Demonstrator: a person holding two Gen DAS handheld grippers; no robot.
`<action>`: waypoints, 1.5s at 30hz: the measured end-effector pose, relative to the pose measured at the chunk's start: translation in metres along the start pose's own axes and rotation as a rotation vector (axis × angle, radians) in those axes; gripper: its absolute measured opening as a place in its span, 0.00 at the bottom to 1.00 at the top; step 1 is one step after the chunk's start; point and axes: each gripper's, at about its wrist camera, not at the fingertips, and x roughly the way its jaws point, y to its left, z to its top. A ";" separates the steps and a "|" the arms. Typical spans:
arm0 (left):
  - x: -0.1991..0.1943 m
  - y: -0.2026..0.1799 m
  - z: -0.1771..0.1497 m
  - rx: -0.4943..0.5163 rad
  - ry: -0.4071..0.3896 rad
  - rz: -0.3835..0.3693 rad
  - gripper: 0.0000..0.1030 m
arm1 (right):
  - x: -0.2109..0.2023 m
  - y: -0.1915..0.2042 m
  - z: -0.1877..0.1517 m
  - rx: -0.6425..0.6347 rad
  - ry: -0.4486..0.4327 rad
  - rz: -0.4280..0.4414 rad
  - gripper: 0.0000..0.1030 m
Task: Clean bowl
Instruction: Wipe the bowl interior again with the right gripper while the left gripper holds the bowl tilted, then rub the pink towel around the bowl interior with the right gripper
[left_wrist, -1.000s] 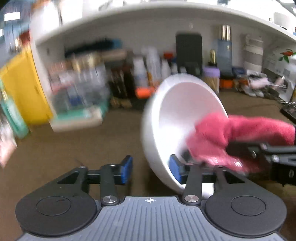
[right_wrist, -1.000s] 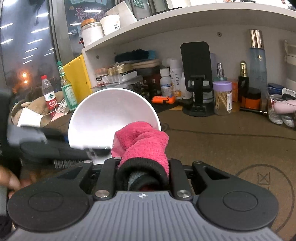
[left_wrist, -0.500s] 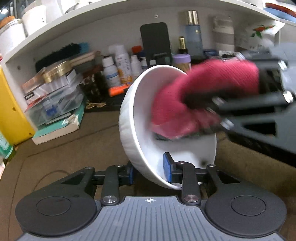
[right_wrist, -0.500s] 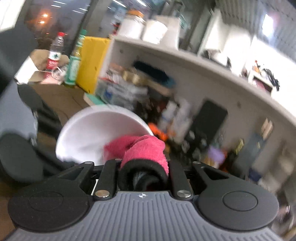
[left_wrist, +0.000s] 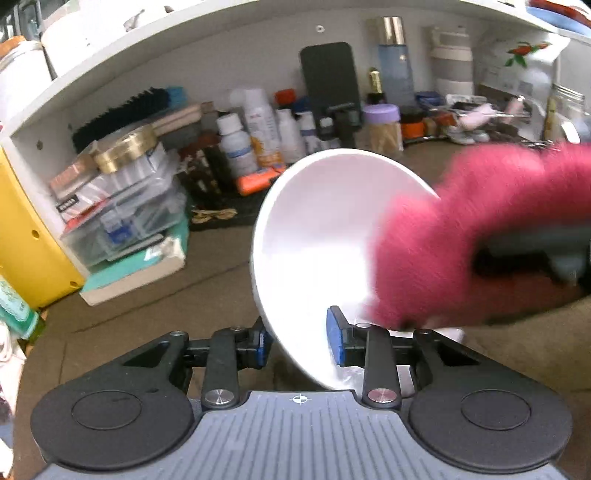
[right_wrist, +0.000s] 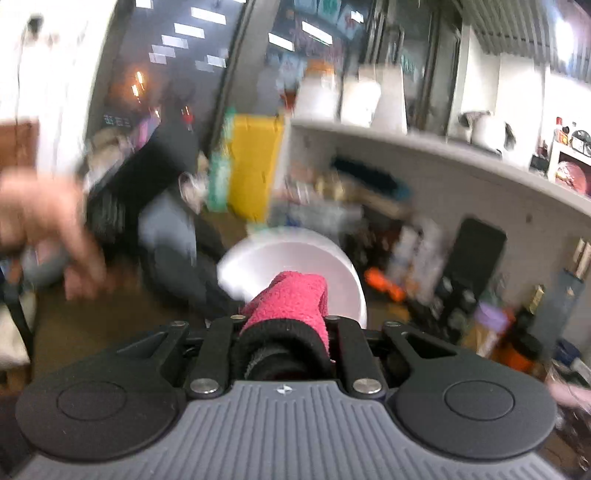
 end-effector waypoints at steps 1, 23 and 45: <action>0.000 0.001 0.001 -0.006 -0.001 0.003 0.36 | 0.004 0.000 -0.005 0.004 0.024 -0.009 0.17; 0.003 -0.027 -0.011 -0.033 0.014 -0.053 0.43 | 0.040 -0.003 0.016 -0.096 0.129 -0.231 0.16; -0.002 -0.005 0.003 -0.021 -0.006 0.026 0.41 | 0.011 -0.007 -0.021 0.080 0.062 -0.056 0.13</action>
